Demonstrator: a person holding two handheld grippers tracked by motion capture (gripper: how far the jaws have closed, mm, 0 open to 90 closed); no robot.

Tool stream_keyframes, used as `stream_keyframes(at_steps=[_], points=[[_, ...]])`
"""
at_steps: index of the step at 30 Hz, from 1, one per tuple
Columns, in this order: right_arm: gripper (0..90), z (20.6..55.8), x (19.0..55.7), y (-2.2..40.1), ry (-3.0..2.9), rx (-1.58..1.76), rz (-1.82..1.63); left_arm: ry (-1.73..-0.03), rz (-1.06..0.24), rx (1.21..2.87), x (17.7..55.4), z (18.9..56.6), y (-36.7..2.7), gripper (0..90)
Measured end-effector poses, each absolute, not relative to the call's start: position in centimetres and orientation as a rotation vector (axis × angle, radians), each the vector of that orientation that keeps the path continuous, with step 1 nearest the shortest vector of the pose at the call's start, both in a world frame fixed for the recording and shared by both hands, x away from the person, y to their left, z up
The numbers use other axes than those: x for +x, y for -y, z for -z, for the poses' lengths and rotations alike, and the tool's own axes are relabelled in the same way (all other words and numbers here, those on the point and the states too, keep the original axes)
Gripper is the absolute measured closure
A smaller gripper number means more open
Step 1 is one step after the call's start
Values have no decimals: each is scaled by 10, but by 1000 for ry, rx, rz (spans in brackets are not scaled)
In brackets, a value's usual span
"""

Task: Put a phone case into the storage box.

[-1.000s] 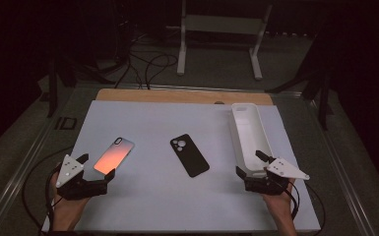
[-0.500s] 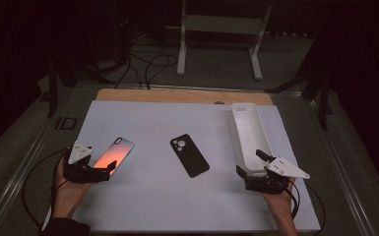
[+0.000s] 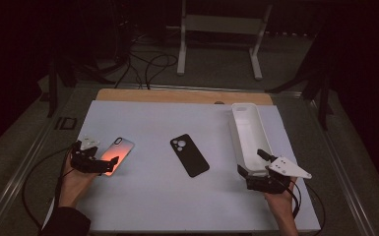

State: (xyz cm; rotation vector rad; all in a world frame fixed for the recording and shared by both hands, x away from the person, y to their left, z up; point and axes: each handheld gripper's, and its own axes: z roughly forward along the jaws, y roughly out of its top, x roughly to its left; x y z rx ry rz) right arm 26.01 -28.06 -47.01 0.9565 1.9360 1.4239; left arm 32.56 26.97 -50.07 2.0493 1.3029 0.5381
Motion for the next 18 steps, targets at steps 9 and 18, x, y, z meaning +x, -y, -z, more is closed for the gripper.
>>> stream_keyframes(at_steps=[9,18], points=[[79,470,260,281,-1934,961,-1423,-1345,-468,2124,335,513,-267,0],[79,470,260,282,-1931,962,-1422,-1367,-418,2221,334,522,-260,0]])
